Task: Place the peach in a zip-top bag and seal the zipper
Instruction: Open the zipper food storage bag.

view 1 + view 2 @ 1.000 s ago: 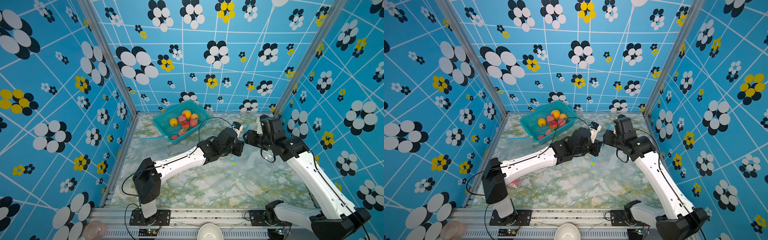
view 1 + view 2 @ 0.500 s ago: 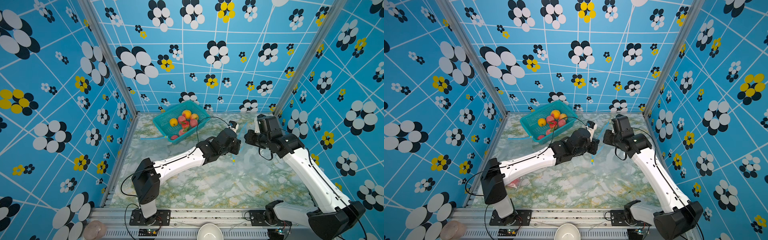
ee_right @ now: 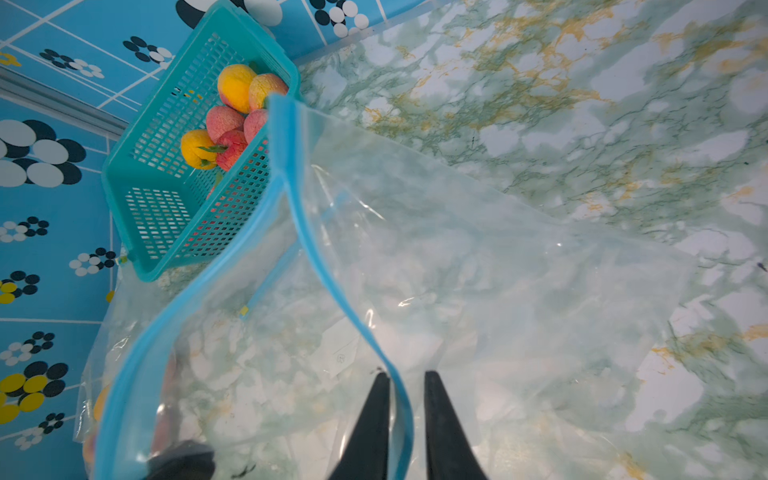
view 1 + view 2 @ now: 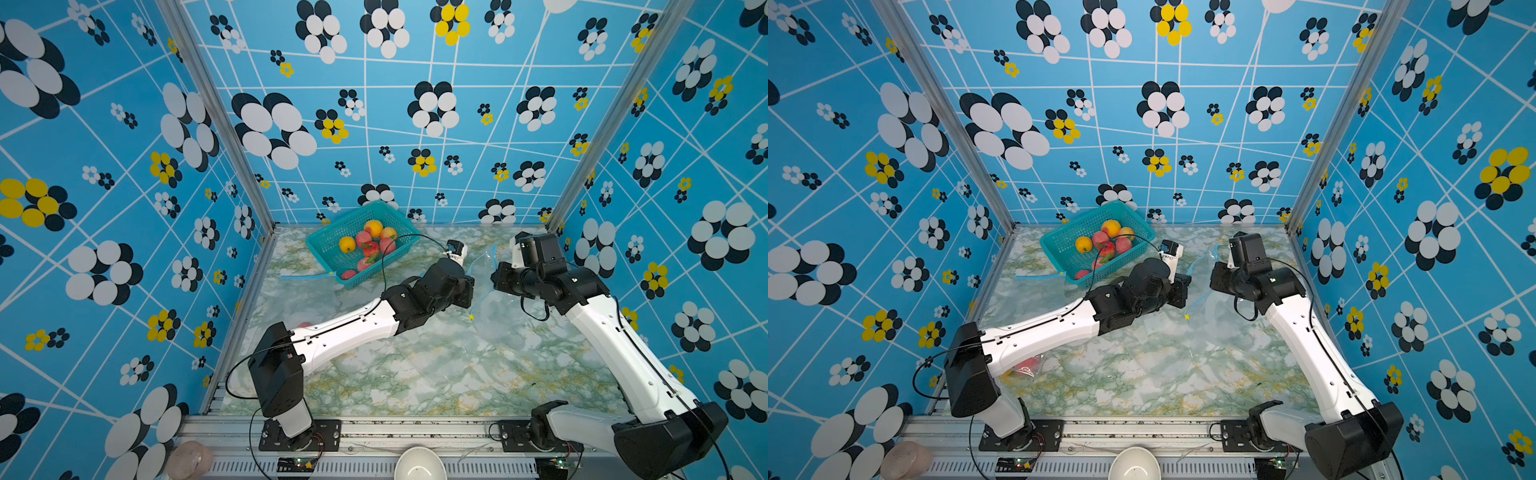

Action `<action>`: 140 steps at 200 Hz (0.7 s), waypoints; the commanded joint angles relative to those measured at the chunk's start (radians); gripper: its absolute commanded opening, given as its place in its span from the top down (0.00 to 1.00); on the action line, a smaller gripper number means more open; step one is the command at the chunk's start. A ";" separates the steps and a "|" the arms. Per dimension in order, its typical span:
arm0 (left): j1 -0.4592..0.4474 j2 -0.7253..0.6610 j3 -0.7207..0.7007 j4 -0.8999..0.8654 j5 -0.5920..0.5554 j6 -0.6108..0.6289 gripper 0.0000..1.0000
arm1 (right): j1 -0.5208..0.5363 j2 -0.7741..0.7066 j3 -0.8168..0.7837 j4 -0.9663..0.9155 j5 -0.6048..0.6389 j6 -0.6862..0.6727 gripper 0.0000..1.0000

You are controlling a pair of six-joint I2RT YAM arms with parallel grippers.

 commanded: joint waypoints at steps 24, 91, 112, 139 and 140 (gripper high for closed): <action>0.002 -0.012 -0.025 -0.025 -0.174 -0.070 1.00 | 0.006 -0.008 0.003 -0.003 0.008 -0.016 1.00; 0.054 0.052 -0.113 0.075 -0.162 -0.190 1.00 | -0.037 0.116 0.288 -0.061 0.100 -0.158 1.00; 0.050 0.098 -0.118 0.123 -0.133 -0.244 1.00 | -0.036 0.208 0.419 -0.110 0.092 -0.226 1.00; 0.050 0.173 -0.126 0.172 -0.107 -0.332 1.00 | -0.002 0.292 0.384 -0.123 0.033 -0.233 1.00; 0.051 0.173 -0.125 0.172 -0.106 -0.334 1.00 | 0.000 0.294 0.378 -0.121 0.034 -0.233 1.00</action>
